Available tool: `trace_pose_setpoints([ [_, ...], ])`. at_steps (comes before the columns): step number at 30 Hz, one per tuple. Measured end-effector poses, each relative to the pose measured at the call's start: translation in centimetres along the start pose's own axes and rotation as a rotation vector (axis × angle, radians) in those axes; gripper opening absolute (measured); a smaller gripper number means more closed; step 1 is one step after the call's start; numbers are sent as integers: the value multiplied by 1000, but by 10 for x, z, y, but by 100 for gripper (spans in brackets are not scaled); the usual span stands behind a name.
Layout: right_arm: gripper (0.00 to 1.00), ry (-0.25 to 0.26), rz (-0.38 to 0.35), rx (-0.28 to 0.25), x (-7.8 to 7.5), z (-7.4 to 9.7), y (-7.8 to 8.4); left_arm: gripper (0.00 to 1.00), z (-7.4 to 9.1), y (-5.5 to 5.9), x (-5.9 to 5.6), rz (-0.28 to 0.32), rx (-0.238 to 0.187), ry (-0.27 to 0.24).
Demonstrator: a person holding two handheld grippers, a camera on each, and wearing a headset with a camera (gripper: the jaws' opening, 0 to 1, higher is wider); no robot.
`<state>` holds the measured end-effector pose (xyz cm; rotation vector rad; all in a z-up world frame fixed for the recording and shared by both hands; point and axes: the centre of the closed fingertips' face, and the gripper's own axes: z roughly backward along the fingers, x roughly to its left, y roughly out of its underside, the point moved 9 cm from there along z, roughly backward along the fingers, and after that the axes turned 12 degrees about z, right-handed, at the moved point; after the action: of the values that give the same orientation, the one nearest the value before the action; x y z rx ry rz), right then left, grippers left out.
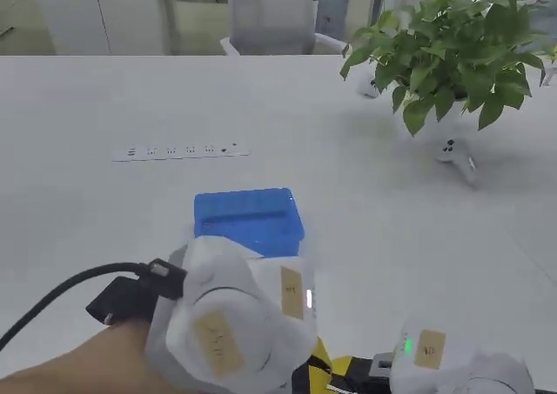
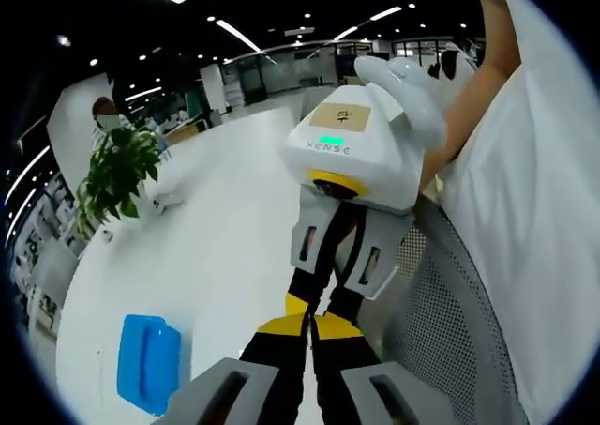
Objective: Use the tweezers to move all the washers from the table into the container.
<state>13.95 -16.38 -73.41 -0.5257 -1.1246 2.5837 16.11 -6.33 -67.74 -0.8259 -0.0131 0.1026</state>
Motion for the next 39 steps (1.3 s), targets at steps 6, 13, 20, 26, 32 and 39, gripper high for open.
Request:
trace_pose_setpoints([
  [6,2,-24,-35,-10,-3,1,1,0,6,9,-1,109,-90,-125],
  [13,2,-8,-60,-31,-13,2,-1,25,24,32,0,347,-200,-250],
  [20,3,103,-139,-89,-42,-6,3,72,50,74,-1,566,-294,-486],
  [26,3,143,-235,-110,-63,-16,14,92,67,112,-4,671,-301,-700],
  [32,3,153,-302,-110,-71,-25,27,98,70,131,-11,748,-344,-812],
  [39,3,143,-316,-108,-68,-33,27,99,75,131,-8,741,-412,-889],
])
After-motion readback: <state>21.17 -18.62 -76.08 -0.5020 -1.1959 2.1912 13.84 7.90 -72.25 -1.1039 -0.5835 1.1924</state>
